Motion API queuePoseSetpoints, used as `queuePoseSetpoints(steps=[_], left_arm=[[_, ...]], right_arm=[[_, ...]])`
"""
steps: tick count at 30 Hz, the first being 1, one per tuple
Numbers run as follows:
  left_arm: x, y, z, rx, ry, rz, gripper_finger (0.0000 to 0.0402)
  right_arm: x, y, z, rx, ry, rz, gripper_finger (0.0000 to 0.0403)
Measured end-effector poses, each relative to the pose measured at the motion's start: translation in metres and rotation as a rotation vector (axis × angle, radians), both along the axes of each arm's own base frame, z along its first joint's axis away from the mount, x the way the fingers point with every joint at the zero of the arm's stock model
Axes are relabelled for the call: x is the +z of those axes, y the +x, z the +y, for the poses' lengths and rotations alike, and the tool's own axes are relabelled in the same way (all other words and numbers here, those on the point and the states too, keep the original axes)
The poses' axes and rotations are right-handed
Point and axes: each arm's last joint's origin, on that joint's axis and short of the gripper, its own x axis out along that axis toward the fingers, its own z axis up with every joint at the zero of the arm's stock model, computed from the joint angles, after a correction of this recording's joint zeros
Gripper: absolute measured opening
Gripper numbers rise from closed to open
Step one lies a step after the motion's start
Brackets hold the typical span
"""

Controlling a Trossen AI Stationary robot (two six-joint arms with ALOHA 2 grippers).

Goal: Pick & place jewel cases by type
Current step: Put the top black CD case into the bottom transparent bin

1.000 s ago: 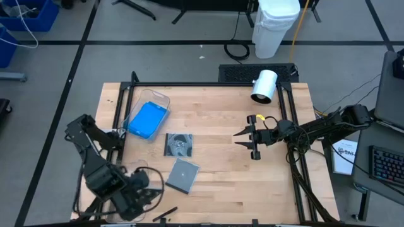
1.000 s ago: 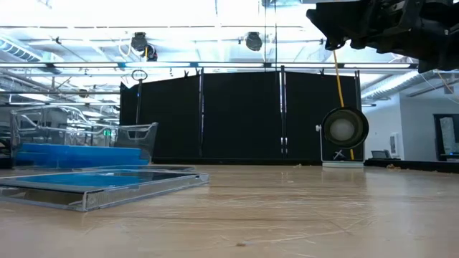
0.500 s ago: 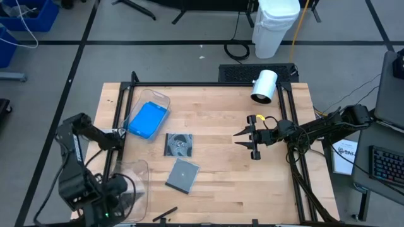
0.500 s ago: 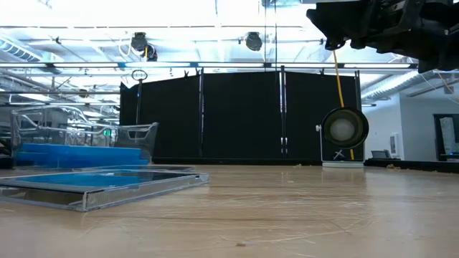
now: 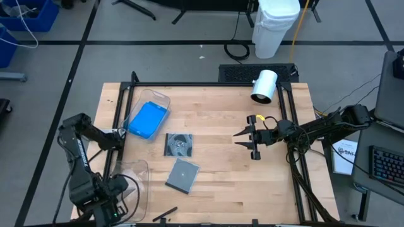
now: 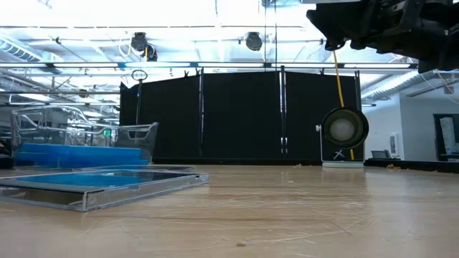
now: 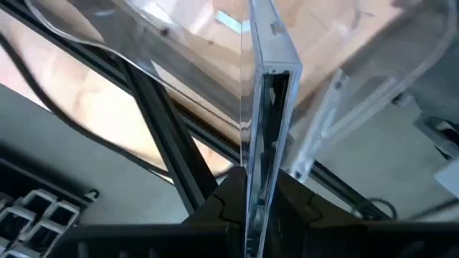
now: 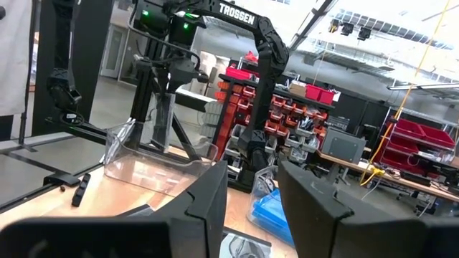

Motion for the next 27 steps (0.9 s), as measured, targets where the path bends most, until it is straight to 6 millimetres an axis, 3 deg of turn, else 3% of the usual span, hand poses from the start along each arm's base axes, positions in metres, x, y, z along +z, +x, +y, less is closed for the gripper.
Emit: queuePoseSetpoints(steps=[4,10,15,27], left_arm=[[-0.003,0.004,0.003,0.022,0.035,-0.034,0.0045],[-0.004,0.016,0.009,0.045,0.072,-0.109,0.0117],[-0.004,0.022,0.013,-0.011,0.082,-0.155,0.0152],[-0.004,0.039,0.024,-0.011,0.163,-0.279,0.0165]], right_arm=[[0.0,0.0,0.0,0.0,0.0,0.004,0.0116],[-0.001,0.0,0.0,0.002,0.007,0.016,0.0116],[-0.002,0.0,0.0,0.005,0.021,0.026,0.0116],[-0.003,0.001,0.0,0.009,0.039,0.037,0.0116]])
